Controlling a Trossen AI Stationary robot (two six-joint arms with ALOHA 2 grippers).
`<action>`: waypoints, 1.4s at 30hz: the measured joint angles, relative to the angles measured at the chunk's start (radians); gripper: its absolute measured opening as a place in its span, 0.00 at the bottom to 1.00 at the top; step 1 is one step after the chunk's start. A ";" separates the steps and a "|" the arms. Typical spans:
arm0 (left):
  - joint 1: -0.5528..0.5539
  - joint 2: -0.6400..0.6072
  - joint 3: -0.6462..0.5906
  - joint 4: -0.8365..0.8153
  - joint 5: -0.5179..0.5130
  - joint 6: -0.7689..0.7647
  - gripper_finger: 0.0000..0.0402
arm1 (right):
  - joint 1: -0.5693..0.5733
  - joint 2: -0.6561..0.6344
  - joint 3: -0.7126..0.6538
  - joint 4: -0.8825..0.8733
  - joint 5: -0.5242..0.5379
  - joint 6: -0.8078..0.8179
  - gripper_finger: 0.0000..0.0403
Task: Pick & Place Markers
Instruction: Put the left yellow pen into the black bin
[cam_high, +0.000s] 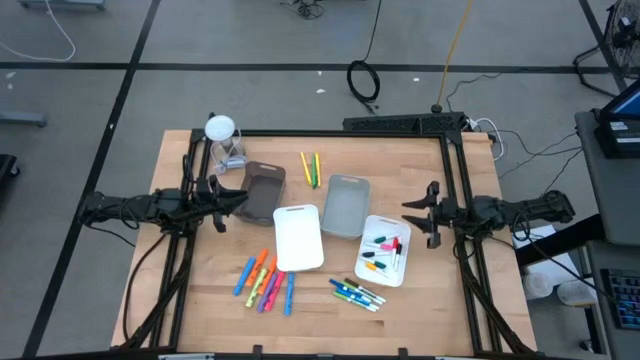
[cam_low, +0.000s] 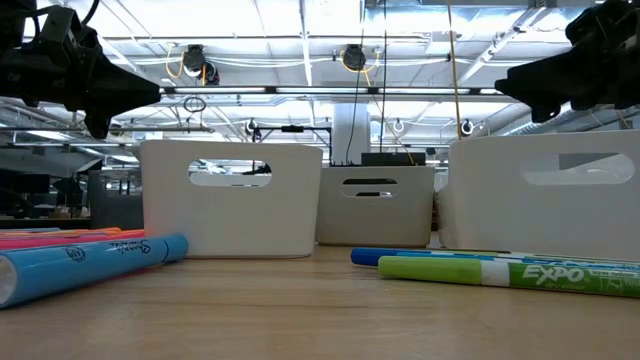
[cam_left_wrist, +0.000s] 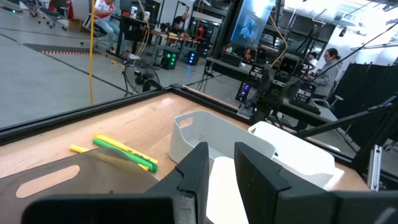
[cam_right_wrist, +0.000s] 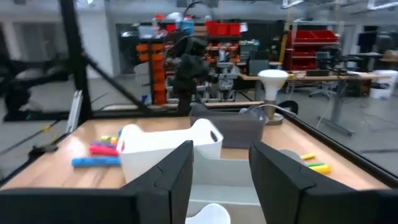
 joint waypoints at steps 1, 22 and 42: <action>0.000 0.000 0.000 0.000 0.000 0.000 0.20 | 0.000 0.002 0.000 -0.001 -0.018 -0.019 0.35; 0.000 0.000 0.000 0.000 0.000 0.000 0.20 | 0.000 0.011 -0.002 -0.002 -0.045 -0.028 0.36; 0.000 0.000 0.000 0.258 -0.355 0.297 0.20 | 0.000 0.012 -0.003 -0.002 -0.045 -0.028 0.35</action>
